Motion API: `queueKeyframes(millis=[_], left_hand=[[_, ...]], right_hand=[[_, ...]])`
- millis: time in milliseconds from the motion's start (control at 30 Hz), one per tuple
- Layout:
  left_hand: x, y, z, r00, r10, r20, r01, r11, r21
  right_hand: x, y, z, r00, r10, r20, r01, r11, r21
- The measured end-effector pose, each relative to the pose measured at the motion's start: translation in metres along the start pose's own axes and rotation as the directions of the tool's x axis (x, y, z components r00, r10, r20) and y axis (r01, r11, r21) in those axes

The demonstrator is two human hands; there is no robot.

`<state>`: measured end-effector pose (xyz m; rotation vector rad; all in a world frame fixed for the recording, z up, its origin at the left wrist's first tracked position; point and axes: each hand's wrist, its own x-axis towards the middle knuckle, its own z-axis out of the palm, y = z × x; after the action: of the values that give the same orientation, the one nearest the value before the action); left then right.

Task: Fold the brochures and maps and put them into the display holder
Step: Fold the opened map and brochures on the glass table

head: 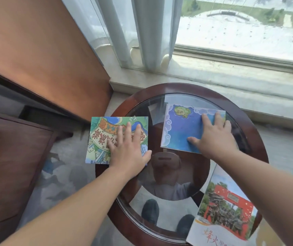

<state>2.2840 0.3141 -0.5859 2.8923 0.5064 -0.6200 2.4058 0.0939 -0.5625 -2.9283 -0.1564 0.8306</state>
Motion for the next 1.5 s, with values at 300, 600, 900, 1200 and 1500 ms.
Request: queueKeyframes(millis=[300,600,900,1200,1500], left_hand=[[-0.013,0.012,0.001,1.0,0.002,-0.012,-0.004,0.992,-0.128],[-0.015,0.017,-0.03,0.999,0.03,-0.013,-0.032,0.896,-0.443],[-0.026,0.026,-0.019,0.983,0.181,-0.023,-0.182,0.979,-0.093],[-0.069,-0.005,0.0,0.743,0.669,0.013,-0.667,0.74,0.084],[-0.017,0.039,-0.007,0.998,-0.021,-0.066,0.015,0.996,-0.083]], right_hand=[[0.01,-0.008,-0.011,0.975,0.219,-0.046,-0.2,0.946,0.255],[0.013,0.001,-0.012,0.954,0.301,0.003,-0.294,0.929,0.225],[0.014,-0.003,-0.008,0.919,0.387,0.07,-0.389,0.863,0.322],[0.015,0.014,-0.025,0.953,0.303,-0.028,-0.267,0.876,0.401],[0.01,0.039,-0.026,0.899,0.43,-0.087,-0.302,0.749,0.589]])
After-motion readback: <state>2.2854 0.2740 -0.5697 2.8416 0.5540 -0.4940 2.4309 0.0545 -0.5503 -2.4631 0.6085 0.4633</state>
